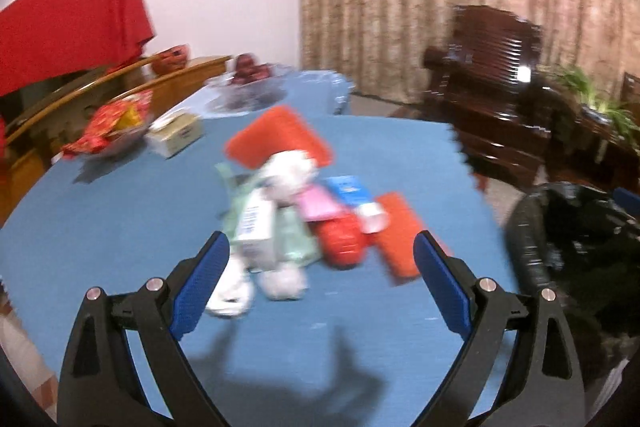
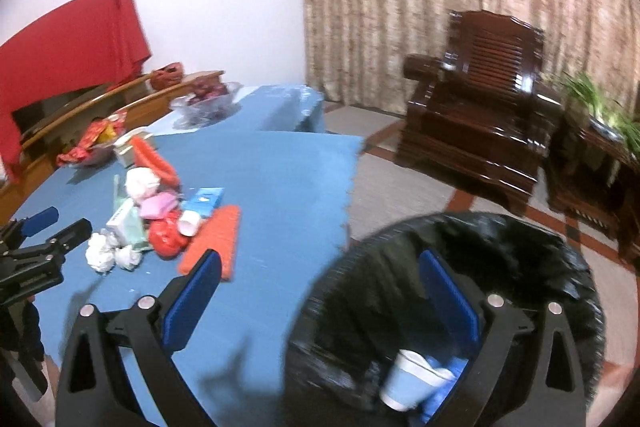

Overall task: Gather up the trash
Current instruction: 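Grasp the orange mesh net with the right tool while the left tool grasps crumpled white tissue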

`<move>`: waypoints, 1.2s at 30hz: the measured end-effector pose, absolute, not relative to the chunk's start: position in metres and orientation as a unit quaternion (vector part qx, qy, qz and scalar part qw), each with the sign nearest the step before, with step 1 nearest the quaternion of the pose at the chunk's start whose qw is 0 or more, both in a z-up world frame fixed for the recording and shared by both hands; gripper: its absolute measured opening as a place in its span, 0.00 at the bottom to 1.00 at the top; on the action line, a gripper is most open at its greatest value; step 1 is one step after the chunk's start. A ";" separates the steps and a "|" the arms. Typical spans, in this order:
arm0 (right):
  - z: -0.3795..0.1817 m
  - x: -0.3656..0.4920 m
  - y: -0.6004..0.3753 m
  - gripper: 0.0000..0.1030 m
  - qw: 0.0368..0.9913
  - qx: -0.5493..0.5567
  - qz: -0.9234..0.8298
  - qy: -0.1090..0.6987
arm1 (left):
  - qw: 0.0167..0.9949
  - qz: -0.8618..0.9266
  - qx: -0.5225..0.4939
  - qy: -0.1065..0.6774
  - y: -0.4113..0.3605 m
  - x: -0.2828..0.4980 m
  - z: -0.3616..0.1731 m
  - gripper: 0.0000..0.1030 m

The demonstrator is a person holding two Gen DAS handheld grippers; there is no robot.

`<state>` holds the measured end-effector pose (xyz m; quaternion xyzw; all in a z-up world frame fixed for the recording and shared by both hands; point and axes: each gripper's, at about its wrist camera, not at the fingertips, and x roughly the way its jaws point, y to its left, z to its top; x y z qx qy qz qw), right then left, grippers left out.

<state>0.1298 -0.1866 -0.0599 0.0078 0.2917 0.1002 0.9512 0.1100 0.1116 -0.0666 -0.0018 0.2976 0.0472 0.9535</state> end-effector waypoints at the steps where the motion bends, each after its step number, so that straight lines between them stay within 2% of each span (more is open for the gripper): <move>1: -0.061 0.133 -0.180 0.94 0.951 0.005 0.106 0.292 | 0.952 0.059 -0.004 0.302 0.122 0.112 -0.071 0.88; 10: -0.083 0.169 -0.111 0.93 0.939 -0.019 0.153 0.307 | 0.936 0.116 -0.016 0.332 0.180 0.131 -0.105 0.88; 22: -0.138 0.217 -0.067 0.83 0.915 -0.037 0.159 0.369 | 0.917 0.124 -0.039 0.377 0.206 0.161 -0.148 0.82; 25: -0.152 0.224 -0.066 0.76 0.905 -0.033 0.158 0.395 | 0.912 0.121 -0.043 0.389 0.208 0.165 -0.158 0.81; 28: -0.159 0.226 -0.067 0.70 0.897 -0.029 0.163 0.409 | 0.907 0.115 -0.049 0.403 0.209 0.168 -0.163 0.76; 31: -0.161 0.226 -0.066 0.59 0.892 -0.021 0.177 0.415 | 0.903 0.104 -0.056 0.413 0.211 0.171 -0.168 0.64; 36: -0.160 0.222 -0.064 0.30 0.883 -0.006 0.206 0.421 | 0.902 0.094 -0.057 0.417 0.206 0.170 -0.169 0.52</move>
